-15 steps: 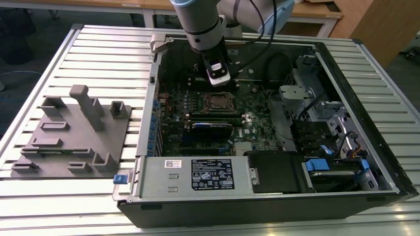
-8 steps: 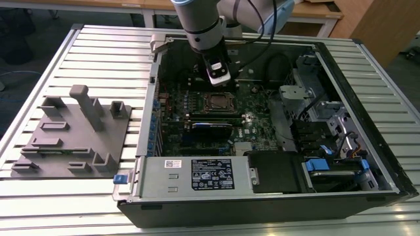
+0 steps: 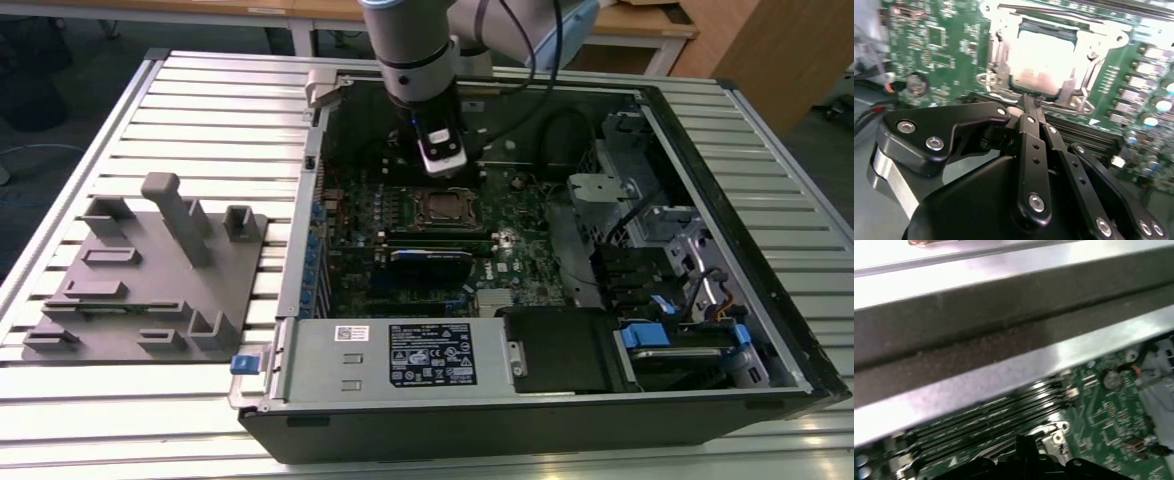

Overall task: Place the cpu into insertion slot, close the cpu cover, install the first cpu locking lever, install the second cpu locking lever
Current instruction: 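Install the first cpu locking lever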

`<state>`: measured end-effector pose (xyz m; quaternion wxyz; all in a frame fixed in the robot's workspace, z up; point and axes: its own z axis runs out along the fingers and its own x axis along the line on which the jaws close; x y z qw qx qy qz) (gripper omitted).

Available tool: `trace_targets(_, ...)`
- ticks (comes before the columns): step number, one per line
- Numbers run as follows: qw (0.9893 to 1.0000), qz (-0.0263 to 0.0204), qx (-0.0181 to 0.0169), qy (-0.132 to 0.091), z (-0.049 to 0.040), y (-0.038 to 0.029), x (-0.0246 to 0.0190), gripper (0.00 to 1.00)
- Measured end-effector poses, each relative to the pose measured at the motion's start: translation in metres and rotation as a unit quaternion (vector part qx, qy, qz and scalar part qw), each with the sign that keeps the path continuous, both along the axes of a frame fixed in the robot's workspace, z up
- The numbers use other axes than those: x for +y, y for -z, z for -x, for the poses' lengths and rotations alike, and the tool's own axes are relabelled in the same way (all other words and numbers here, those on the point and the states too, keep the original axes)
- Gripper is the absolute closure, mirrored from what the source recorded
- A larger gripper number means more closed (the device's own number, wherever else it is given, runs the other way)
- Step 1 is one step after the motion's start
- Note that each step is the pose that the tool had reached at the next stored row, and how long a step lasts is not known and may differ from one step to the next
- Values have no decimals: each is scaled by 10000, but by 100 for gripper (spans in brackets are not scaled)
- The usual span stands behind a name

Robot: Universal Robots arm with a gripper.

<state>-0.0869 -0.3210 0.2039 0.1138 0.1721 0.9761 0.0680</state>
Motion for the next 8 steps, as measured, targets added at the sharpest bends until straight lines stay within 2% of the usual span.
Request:
trace_targets(2, 9999, 5, 152, 0, -1, 4, 0, 90)
trace_targets(3, 9998, 6, 183, 0, -1, 4, 0, 90)
trace_targets(8, 9998, 6, 191, 1, -1, 3, 0, 90)
